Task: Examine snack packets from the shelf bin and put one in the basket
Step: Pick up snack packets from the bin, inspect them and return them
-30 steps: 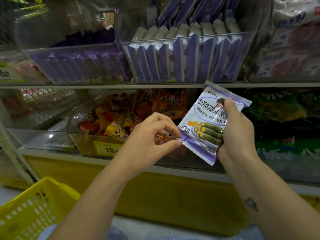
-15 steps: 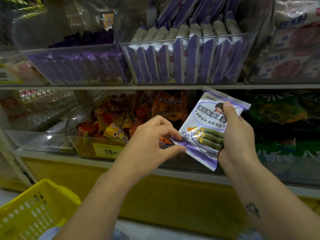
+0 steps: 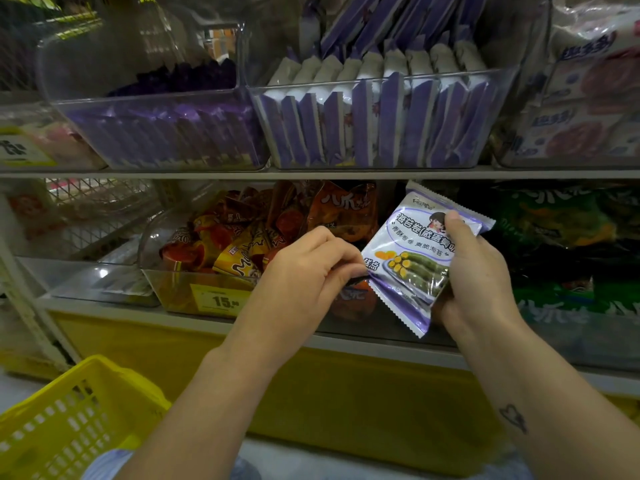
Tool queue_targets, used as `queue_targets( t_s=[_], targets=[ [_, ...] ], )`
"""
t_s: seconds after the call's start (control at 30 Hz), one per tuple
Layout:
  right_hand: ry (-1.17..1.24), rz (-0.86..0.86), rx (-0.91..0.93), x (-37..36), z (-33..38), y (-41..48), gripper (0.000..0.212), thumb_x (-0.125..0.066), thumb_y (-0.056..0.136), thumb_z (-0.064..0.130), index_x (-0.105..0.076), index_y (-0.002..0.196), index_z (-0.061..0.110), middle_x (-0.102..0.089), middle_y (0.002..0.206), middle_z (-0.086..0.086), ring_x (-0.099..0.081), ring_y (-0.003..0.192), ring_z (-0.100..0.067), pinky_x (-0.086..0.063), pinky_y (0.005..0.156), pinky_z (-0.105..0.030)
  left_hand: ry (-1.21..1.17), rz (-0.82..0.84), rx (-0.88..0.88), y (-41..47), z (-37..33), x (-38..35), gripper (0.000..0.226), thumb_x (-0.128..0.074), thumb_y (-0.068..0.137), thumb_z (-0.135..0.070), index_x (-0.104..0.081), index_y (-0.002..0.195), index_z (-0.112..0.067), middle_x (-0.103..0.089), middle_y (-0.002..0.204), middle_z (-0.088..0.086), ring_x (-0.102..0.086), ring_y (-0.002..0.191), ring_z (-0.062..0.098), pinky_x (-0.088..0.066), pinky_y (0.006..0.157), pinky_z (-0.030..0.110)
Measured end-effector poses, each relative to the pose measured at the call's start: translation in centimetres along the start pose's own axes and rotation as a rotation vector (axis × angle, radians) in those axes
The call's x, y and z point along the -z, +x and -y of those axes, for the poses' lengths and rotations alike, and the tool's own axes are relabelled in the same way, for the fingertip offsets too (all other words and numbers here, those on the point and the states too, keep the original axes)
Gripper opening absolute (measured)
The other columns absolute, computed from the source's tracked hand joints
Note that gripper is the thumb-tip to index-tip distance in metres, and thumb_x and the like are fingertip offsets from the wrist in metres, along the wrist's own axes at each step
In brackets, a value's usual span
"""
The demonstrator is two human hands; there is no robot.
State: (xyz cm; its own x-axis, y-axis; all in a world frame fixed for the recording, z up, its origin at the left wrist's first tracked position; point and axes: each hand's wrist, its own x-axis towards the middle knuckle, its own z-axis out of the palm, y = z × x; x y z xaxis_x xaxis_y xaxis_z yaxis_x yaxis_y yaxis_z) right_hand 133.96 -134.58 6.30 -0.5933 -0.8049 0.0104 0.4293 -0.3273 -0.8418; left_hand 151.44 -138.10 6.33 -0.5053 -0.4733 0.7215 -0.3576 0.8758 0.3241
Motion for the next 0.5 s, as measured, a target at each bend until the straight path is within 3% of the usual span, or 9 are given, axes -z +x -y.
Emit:
queue_targets(
  t_s=[0.2, 0.37, 0.5],
  targets=[
    [0.009, 0.079, -0.149, -0.5, 0.9, -1.0, 0.029, -0.055, 0.097, 0.032, -0.064, 0.105, 0.005, -0.076, 0.084, -0.014, -0.074, 0.072, -0.031, -0.058, 0.05, -0.039, -0.021, -0.04, -0.054, -0.1, -0.4, 1.0, 0.012, -0.061, 0.091, -0.014, -0.069, 0.087, -0.006, -0.053, 0.079, -0.01, -0.047, 0.071, -0.005, -0.035, 0.069, 0.005],
    [-0.025, 0.282, -0.214, -2.3, 1.0, -2.8, 0.032, -0.049, 0.097, 0.028, -0.063, 0.114, 0.004, -0.075, 0.095, -0.015, -0.074, 0.078, -0.026, -0.058, 0.055, -0.029, -0.081, -0.04, -0.007, -0.5, 0.0, 3.5, 0.007, -0.061, 0.092, -0.011, -0.066, 0.087, -0.011, -0.059, 0.077, -0.018, -0.055, 0.072, -0.004, -0.038, 0.064, 0.005],
    [-0.07, 0.374, -0.248, -4.9, -0.2, -4.8, 0.03, -0.048, 0.096, 0.025, -0.063, 0.114, 0.006, -0.076, 0.092, -0.012, -0.074, 0.072, -0.021, -0.055, 0.05, -0.026, -0.063, -0.064, 0.036, -2.3, 0.9, 6.7, 0.009, -0.057, 0.093, -0.015, -0.061, 0.088, -0.02, -0.058, 0.071, -0.02, -0.057, 0.067, -0.003, -0.039, 0.057, 0.008]
  ],
)
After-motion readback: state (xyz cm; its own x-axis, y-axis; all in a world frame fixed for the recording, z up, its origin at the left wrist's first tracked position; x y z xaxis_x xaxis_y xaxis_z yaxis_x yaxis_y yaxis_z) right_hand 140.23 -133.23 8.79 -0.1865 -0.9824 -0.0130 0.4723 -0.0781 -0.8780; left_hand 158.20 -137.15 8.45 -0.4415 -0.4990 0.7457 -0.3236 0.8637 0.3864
